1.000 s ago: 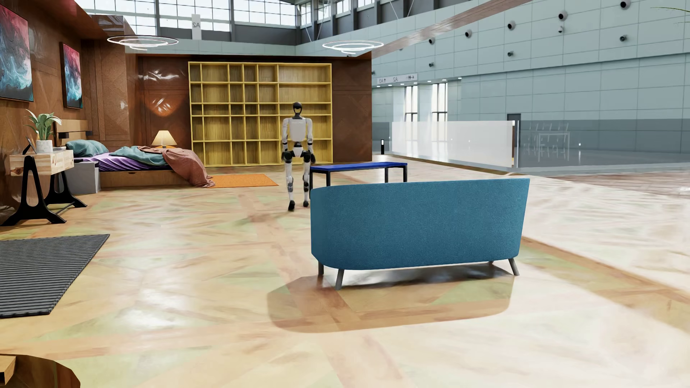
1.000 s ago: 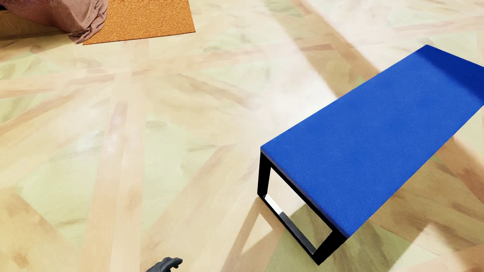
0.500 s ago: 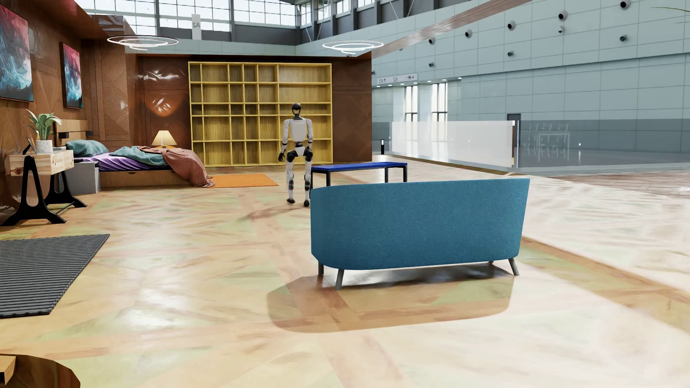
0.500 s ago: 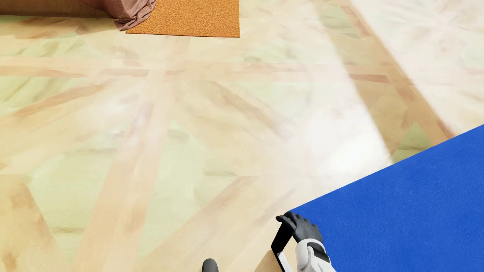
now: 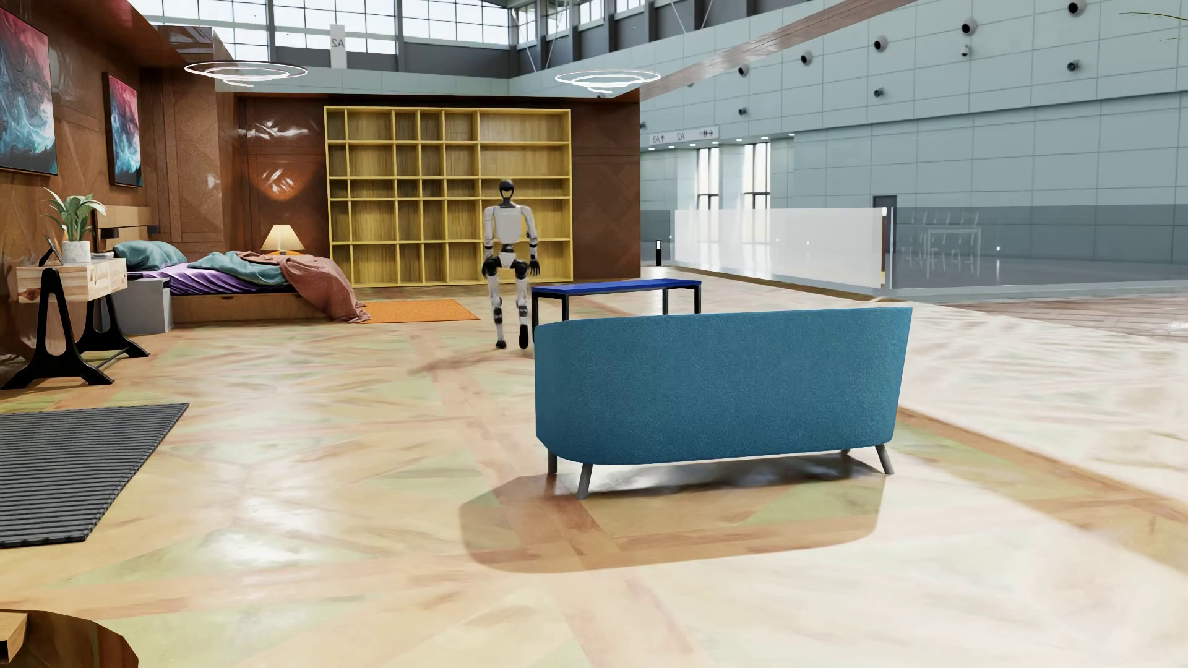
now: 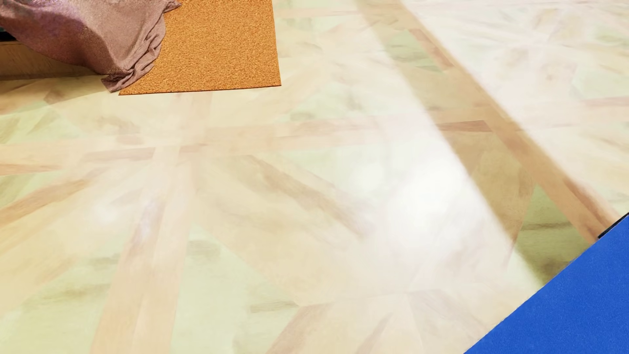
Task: Head to the sofa
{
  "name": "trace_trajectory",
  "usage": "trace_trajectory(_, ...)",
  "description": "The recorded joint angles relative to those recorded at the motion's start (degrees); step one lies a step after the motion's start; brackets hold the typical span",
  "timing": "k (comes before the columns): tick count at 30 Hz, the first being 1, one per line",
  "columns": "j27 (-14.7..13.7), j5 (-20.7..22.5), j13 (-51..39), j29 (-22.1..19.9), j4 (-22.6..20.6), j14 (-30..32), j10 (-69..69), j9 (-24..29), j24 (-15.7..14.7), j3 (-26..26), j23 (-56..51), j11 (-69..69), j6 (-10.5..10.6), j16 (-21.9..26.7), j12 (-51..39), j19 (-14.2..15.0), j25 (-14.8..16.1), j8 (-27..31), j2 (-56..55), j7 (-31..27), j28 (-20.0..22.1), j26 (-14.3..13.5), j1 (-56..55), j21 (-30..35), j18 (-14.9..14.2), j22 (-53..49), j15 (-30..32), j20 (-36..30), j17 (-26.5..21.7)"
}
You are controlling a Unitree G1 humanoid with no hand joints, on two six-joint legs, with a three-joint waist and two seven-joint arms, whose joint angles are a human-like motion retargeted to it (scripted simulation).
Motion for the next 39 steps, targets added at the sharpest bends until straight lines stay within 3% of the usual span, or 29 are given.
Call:
trace_trajectory(1,2.18,-0.35,0.9,-2.95,-0.66,-1.37,0.41,0.31,0.46,-0.31,-0.41,0.15,-0.31,0.09,-1.55,-0.98,1.69,1.27,-3.57,0.2,0.38,0.21,1.78,-2.99,0.06,0.39,-5.14,-0.34,0.51)
trace_trajectory(2,3.93,-0.68,1.97,-6.1,-1.15,-2.61,0.85,0.53,0.42,-0.92,-1.43,-2.05,-0.47,0.24,-3.22,-4.21,3.76,1.84,-6.61,-0.2,0.3,0.54,3.4,-6.35,0.11,0.59,-11.69,-0.17,1.51)
trace_trajectory(4,4.7,-0.84,3.77,-9.75,-1.58,-4.32,0.55,0.74,-0.63,-2.67,-3.94,-12.77,-0.39,0.82,-6.03,-8.84,7.25,1.54,-10.9,-1.81,0.43,0.27,6.78,-10.77,0.1,-0.42,-20.6,0.55,3.69)
trace_trajectory(5,4.21,-0.7,4.21,-9.76,-1.64,-4.76,-0.29,0.77,-1.09,-3.59,-4.82,-20.58,-0.2,1.33,-7.02,-11.14,7.65,0.67,-12.06,-2.74,0.91,-0.49,8.55,-11.07,0.06,-1.55,-21.99,0.34,4.29)
trace_trajectory(6,3.63,-0.65,4.41,-9.15,-1.7,-5.11,-1.27,0.73,-1.44,-4.39,-5.39,-29.18,0.02,1.97,-7.79,-11.88,7.23,-0.51,-12.62,-3.68,1.47,-1.53,10.24,-10.67,0.0,-2.83,-20.87,-0.43,4.62)
trace_trajectory(8,2.91,-0.12,4.62,-8.23,-1.95,-5.61,-3.52,0.6,-2.24,-5.47,-5.75,-46.9,0.48,3.3,-8.84,-10.07,5.91,-3.16,-12.13,-5.3,1.98,-3.35,13.67,-10.12,-0.18,-4.96,-14.86,-2.84,5.57)
trace_trajectory(10,3.05,-0.39,4.67,-8.22,-2.15,-6.03,-5.44,0.5,-4.24,-5.8,-5.06,-59.07,0.86,3.96,-9.21,-9.6,5.04,-9.1,-10.57,-6.48,1.23,-3.62,17.22,-10.23,-0.56,-5.94,-13.4,-4.36,7.12)
trace_trajectory(12,3.35,0.32,4.39,-7.61,-1.7,-6.01,-5.59,0.26,-7.25,-6.07,-3.28,-59.66,1.47,3.79,-8.65,-15.14,3.86,-11.63,-9.22,-7.87,0.39,-2.73,20.3,-9.7,-1.4,-6.02,-7.85,-4.44,8.44)
trace_trajectory(13,3.55,0.97,4.15,-6.99,-0.98,-5.13,-4.6,0.05,-8.32,-6.2,-1.99,-58.8,2.02,3.75,-8.0,-15.66,3.12,-11.52,-7.92,-8.61,0.38,-2.01,21.81,-9.34,-2.12,-5.78,-5.88,-4.38,9.1)
trace_trajectory(15,4.32,2.8,3.27,-5.64,1.68,-0.64,-0.72,-0.45,-9.07,-6.17,0.94,-57.18,3.78,3.76,-5.87,-17.94,1.65,-13.03,-5.02,-9.39,0.7,0.35,23.19,-9.12,-4.1,-4.38,-7.62,-3.97,10.47)
trace_trajectory(16,4.49,4.18,2.69,-5.01,3.31,3.76,3.16,-0.66,-8.8,-6.14,1.86,-56.28,4.79,3.85,-4.58,-19.15,1.16,-13.44,-3.57,-9.68,-0.03,1.55,22.6,-9.4,-6.56,-3.45,-9.47,-3.97,11.02)
trace_trajectory(18,3.29,7.28,1.45,-4.62,6.74,12.95,16.46,-0.7,-7.01,-6.07,1.47,-53.51,6.56,5.57,-2.49,-20.43,1.03,-14.21,-1.64,-11.4,-4.25,1.8,17.88,-10.42,-14.97,-2.43,-13.47,-5.52,11.99)
trace_trajectory(19,2.3,8.91,0.79,-5.22,8.42,17.66,25.51,-0.49,-5.59,-6.14,0.41,-51.89,7.41,7.08,-1.66,-20.77,1.11,-14.55,-0.84,-11.63,-6.48,0.97,14.02,-10.82,-17.07,-2.51,-15.59,-6.19,12.43)
trace_trajectory(21,0.3,12.47,-1.0,-7.81,13.69,25.49,42.51,0.1,-3.91,-6.46,-1.32,-49.31,9.26,9.25,-0.8,-20.92,1.18,-15.16,0.77,-10.82,-6.85,1.56,4.79,-11.83,-17.2,-2.23,-19.52,-6.27,13.08)
trace_trajectory(23,0.17,16.24,-3.83,-10.32,17.11,15.43,51.16,0.54,-3.97,-6.03,-1.71,-48.88,11.12,9.53,-0.03,-21.13,1.18,-13.62,3.39,-14.33,-4.06,4.66,-3.79,-13.12,-16.19,-1.58,-22.08,-4.15,13.55)
trace_trajectory(24,0.54,17.79,-5.46,-11.04,18.68,10.9,51.12,0.63,-4.35,-5.61,-1.58,-48.82,11.81,9.17,0.56,-21.26,1.13,-11.7,4.7,-14.57,-3.02,5.64,-7.13,-13.62,-13.33,-1.48,-23.13,-3.09,13.69)
trace_trajectory(27,-0.08,21.29,-10.38,-10.93,18.15,0.23,39.29,0.87,-5.55,-3.53,-1.23,-46.85,12.62,8.87,2.18,-21.27,0.52,-3.68,7.15,-17.46,-2.91,4.24,-14.72,-12.45,-6.64,-3.38,-26.43,-1.38,13.96)
trace_trajectory(28,-0.86,21.92,-11.49,-10.65,15.52,-1.04,32.63,0.91,-5.64,-2.81,-1.41,-46.84,12.54,8.78,2.36,-21.22,0.2,-0.72,8.21,-21.14,-2.83,3.8,-15.96,-11.33,-7.29,-4.23,-27.14,-1.07,13.85)
trace_trajectory(30,-2.22,22.69,-12.58,-10.33,7.55,-0.35,16.89,0.62,-5.91,-1.48,-1.92,-47.41,11.91,8.3,2.38,-21.05,0.05,5.21,10.29,-37.39,-2.41,3.83,-15.01,-9.21,-13.84,-5.79,-28.17,0.06,13.78)
trace_trajectory(31,-2.57,22.91,-12.66,-10.16,6.77,3.05,8.0,0.38,-6.19,-1.09,-1.95,-48.05,11.55,7.9,2.46,-20.92,0.27,8.08,11.44,-43.4,-2.25,3.83,-13.64,-8.37,-16.25,-6.6,-28.52,0.8,13.83)
trace_trajectory(32,-2.61,22.77,-12.48,-9.96,7.93,7.8,1.9,0.24,-6.37,-1.09,-1.8,-48.98,11.25,7.32,2.51,-20.82,0.58,10.61,12.79,-42.56,-2.07,3.66,-12.47,-7.72,-16.82,-7.31,-28.71,1.3,13.68)
trace_trajectory(35,-0.27,21.43,-9.58,-10.71,8.86,6.44,1.22,0.45,-4.94,-1.49,-0.26,-46.93,9.53,6.65,1.11,-21.11,1.54,14.1,14.74,-36.05,-1.34,3.14,-9.56,-7.79,-13.03,-7.26,-27.93,-0.11,12.96)
trace_trajectory(37,1.67,20.27,-6.09,-9.9,8.94,6.75,-1.46,0.54,-4.37,-1.69,0.8,-42.44,7.82,6.37,-0.29,-21.15,2.05,14.21,13.75,-32.1,-1.02,2.54,-6.46,-8.12,-10.69,-6.55,-23.77,-0.95,12.23)
trace_trajectory(39,0.74,19.5,-3.8,-6.51,8.66,6.3,-3.25,0.73,-5.88,-1.41,2.46,-34.45,5.96,5.81,-1.16,-19.75,0.5,15.08,10.6,-27.16,0.44,0.1,-3.75,-4.46,-8.84,-6.43,-19.38,0.79,9.63)
